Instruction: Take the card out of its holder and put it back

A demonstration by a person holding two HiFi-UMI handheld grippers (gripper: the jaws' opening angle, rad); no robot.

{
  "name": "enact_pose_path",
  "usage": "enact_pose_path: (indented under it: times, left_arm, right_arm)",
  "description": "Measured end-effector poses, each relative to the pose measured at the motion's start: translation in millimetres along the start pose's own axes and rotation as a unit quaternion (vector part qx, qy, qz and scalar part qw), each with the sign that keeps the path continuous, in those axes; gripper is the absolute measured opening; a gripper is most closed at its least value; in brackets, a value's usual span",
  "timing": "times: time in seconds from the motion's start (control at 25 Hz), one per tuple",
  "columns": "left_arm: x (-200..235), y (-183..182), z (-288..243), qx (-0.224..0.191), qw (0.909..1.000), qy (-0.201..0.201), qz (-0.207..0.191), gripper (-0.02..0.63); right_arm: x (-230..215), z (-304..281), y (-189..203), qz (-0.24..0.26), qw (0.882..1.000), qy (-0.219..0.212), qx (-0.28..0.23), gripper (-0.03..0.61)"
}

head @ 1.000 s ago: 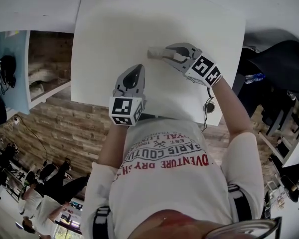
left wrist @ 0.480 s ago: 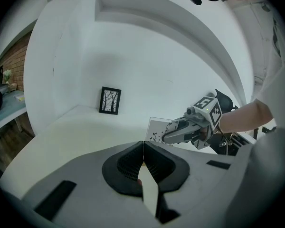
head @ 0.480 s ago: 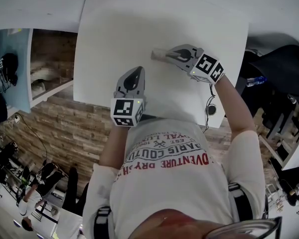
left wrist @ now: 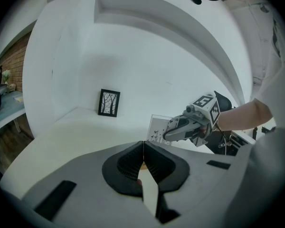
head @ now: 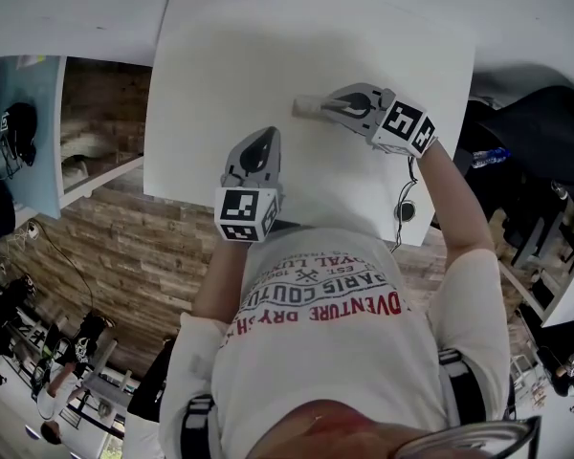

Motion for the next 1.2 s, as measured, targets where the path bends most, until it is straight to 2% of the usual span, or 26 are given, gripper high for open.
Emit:
enact_pose_path:
  times: [0.4,0.64,0.8,0.96,1.2]
  left_arm:
    - [-9.6,-14.3,10.1,-0.020,0.9998,0.008,-0.005,0.025]
    - [-15.8,-30.1,23.8,-0.043,0.9983,0.031,-0.022,0.025]
    - [-24.5,-40.5,33.3,-0.060,0.9968,0.046,-0.028,0.025]
    - [-28.2,-50.1,42.2,-0.079,0.9950,0.052,-0.032,0.025]
    - [-30.0,-58.1,52.6,-0.090,0.9937,0.058,-0.035,0.025]
  right_arm:
    - [14.3,27.4,-35.3,0.030,0.999,0.025,-0.016,0.035]
    - [38.7,46.6,-62.1,0.030,0.994,0.093,-0.048,0.035]
    - [62.3,57.4,-64.1,0.020,0.987,0.145,-0.060,0.035]
    - [83.4,63.5,-59.5,0.005,0.976,0.207,-0.073,0.035]
    - [109.5,69.7,-40.8,-0.048,0.943,0.317,-0.085,0.035]
Point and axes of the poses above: the fingertips, and each gripper's own axes: z backward along the fingers, x to its left, y out of its underside, the point moved 6 cm from there along z, backward along the fingers, and after that the axes turned 7 degrees about -y, right-handed, at the moved point
